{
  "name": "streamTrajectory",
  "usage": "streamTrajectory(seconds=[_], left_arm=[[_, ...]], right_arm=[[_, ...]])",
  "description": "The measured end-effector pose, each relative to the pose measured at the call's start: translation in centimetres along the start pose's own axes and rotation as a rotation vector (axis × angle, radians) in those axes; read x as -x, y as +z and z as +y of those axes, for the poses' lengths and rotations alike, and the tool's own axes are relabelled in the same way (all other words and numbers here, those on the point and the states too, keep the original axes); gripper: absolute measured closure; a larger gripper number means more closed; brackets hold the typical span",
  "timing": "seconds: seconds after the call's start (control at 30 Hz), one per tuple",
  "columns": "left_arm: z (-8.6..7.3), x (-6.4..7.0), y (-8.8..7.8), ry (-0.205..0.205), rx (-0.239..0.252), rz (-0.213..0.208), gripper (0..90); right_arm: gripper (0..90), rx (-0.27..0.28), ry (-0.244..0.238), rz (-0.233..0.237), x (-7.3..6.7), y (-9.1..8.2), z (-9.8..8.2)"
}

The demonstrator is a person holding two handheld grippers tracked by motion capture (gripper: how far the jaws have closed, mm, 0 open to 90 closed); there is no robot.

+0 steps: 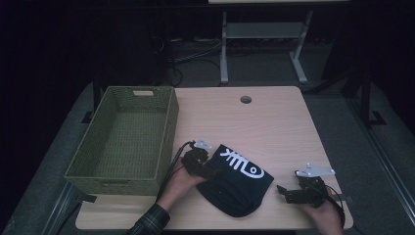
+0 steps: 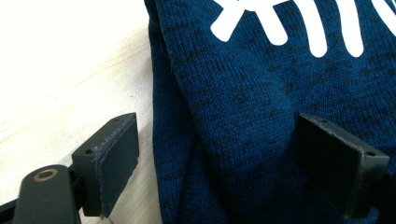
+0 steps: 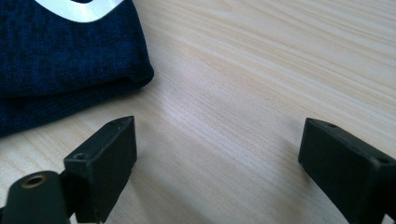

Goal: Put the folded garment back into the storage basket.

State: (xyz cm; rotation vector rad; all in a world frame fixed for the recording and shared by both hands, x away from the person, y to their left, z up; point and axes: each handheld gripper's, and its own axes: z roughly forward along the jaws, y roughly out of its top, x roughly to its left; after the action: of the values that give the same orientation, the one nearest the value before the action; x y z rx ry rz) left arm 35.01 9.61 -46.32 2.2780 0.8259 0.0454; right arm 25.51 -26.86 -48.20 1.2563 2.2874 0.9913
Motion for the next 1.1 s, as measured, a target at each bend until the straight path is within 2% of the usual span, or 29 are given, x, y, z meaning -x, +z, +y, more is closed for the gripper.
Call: streamTrajectory(seconds=[0.07, 0.13, 0.2, 0.3, 0.43, 0.63, 0.87, 1.1], left_arm=[[0.04, 0.14, 0.03, 0.012, -0.004, 0.004, 15.9], [0.07, 0.34, 0.0, 0.021, -0.006, -0.009, 23.8], [0.1, 0.53, 0.03, 0.03, -0.009, -0.002, 24.8], [0.11, 0.7, 0.03, 0.037, -0.008, -0.012, 32.7], [0.12, 0.71, -0.04, 0.035, -0.013, -0.044, 44.3], [0.11, 0.61, 0.01, 0.008, -0.012, -0.085, 59.2], [0.14, 0.61, -0.04, -0.001, -0.018, -0.098, 67.1], [0.54, 1.05, -0.8, 0.007, -0.012, -0.076, 68.7]], right_arm=[[11.2, 0.001, 0.0, -0.001, -0.01, 0.01, 0.0], [11.2, 0.001, 0.002, -0.002, -0.02, 0.02, 0.01], [11.3, 0.001, 0.003, -0.003, -0.03, 0.02, 0.01], [11.6, 0.002, 0.005, -0.006, -0.04, 0.02, 0.01], [12.1, 0.002, 0.008, -0.009, -0.05, 0.01, 0.01], [12.3, 0.003, 0.009, -0.011, -0.07, 0.01, 0.01], [12.5, 0.003, 0.01, -0.011, -0.06, 0.01, 0.01], [12.8, 0.004, 0.011, -0.012, -0.05, 0.0, 0.02]])
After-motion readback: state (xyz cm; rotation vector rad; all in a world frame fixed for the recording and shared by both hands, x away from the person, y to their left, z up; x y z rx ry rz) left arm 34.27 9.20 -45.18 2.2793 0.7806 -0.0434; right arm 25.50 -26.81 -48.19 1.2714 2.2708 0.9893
